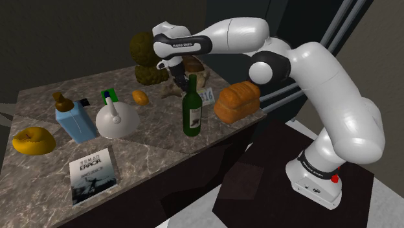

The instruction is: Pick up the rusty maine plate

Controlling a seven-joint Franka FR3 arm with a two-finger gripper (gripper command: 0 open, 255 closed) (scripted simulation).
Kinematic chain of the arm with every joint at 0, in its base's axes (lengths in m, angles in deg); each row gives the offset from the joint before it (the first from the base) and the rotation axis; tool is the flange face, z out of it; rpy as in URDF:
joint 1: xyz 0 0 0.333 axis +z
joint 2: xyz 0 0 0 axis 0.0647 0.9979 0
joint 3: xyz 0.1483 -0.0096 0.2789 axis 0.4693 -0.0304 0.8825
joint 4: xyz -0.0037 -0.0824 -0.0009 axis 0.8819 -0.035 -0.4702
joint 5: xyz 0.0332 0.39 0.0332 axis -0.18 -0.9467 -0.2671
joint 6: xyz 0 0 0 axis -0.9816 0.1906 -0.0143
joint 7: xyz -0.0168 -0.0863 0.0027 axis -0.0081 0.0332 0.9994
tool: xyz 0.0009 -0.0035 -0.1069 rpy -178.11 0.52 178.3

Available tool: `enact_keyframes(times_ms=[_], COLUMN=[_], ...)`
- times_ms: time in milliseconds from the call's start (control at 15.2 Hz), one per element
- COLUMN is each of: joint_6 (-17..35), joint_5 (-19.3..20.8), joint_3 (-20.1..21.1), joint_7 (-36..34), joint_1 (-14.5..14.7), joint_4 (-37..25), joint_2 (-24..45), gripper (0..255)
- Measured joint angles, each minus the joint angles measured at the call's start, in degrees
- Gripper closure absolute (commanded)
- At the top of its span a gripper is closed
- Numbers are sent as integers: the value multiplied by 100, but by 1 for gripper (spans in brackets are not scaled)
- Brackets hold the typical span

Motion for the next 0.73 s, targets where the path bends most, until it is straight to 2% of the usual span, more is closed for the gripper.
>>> enact_keyframes(times_ms=[198,726], joint_6=[-151,-819], joint_5=[1,0], joint_3=[-1,-9], joint_7=[12,49], joint_1=[-1,16], joint_4=[-48,-833], joint_2=[-101,13], gripper=[255,255])
